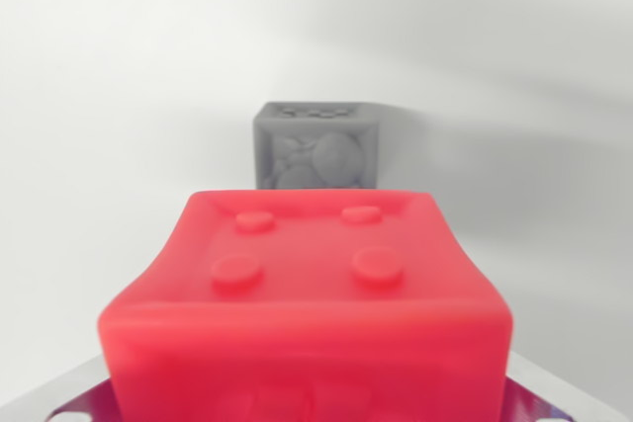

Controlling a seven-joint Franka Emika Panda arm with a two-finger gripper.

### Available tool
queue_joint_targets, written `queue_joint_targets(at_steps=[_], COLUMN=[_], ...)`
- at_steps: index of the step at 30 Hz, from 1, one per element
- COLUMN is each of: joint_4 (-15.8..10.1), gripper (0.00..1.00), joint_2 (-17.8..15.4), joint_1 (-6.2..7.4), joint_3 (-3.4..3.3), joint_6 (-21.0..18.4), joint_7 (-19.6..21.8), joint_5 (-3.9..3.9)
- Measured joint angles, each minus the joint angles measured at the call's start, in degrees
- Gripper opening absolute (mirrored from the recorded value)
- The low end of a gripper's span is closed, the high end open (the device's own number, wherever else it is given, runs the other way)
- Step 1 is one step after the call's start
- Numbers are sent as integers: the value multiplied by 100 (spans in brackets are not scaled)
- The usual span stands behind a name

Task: Destack cube

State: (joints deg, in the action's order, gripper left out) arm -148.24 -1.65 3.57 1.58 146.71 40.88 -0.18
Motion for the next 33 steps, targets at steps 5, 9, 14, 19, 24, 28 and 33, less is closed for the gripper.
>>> queue_joint_targets(at_steps=[5, 9, 14, 19, 24, 28, 33], joint_4=[47, 84, 152, 242, 317, 382, 477], gripper=[0, 0, 0, 0, 0, 0, 0], joint_2=[-236, -395, -372, -207, -122, -35, 98], joint_1=[0, 0, 27, 88, 130, 167, 220], joint_3=[0, 0, 30, 79, 117, 145, 185], joint_6=[-282, -468, -511, -492, -473, -450, -417], joint_7=[-6, -10, 65, 226, 375, 490, 661], joint_5=[8, 13, 21, 22, 22, 22, 22])
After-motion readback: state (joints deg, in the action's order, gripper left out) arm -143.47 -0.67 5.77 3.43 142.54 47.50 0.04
